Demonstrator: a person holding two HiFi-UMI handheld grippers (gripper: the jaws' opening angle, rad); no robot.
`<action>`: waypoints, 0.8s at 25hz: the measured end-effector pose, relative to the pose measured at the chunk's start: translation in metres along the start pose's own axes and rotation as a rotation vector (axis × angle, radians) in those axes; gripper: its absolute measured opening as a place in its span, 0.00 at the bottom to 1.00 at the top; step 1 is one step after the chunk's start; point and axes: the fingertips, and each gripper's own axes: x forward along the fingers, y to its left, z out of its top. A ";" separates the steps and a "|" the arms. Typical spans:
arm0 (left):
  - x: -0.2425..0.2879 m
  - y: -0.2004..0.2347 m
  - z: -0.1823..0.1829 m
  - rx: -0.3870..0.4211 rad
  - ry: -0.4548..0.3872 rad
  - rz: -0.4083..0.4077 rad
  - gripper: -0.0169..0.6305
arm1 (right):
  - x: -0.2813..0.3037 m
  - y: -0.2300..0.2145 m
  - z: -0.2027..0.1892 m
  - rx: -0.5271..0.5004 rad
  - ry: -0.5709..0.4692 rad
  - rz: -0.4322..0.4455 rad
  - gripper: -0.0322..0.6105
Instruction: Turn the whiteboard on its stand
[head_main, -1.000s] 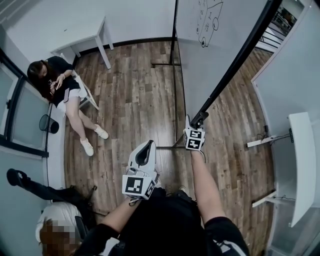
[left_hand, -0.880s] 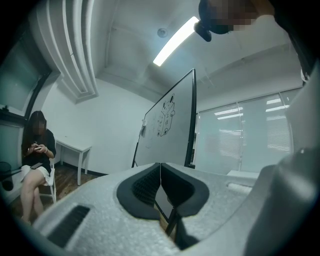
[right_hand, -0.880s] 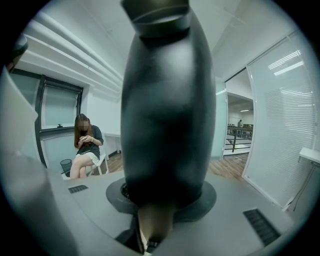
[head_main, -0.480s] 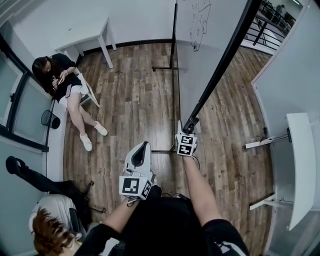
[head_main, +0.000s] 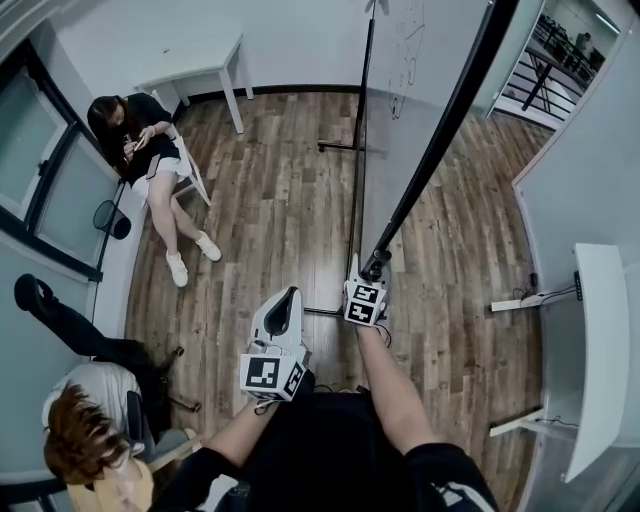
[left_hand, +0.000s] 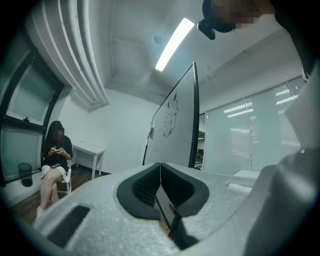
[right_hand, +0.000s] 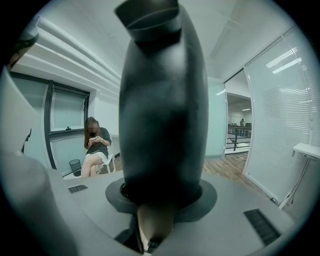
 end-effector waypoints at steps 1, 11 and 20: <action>-0.004 -0.002 -0.001 0.001 0.000 0.003 0.05 | -0.006 0.001 -0.003 0.002 0.007 0.001 0.25; -0.044 -0.023 -0.033 0.008 0.016 0.019 0.05 | -0.059 0.001 -0.030 0.013 0.013 0.010 0.25; -0.059 -0.028 -0.029 -0.003 0.030 0.006 0.05 | -0.076 0.012 -0.033 0.019 0.039 0.015 0.25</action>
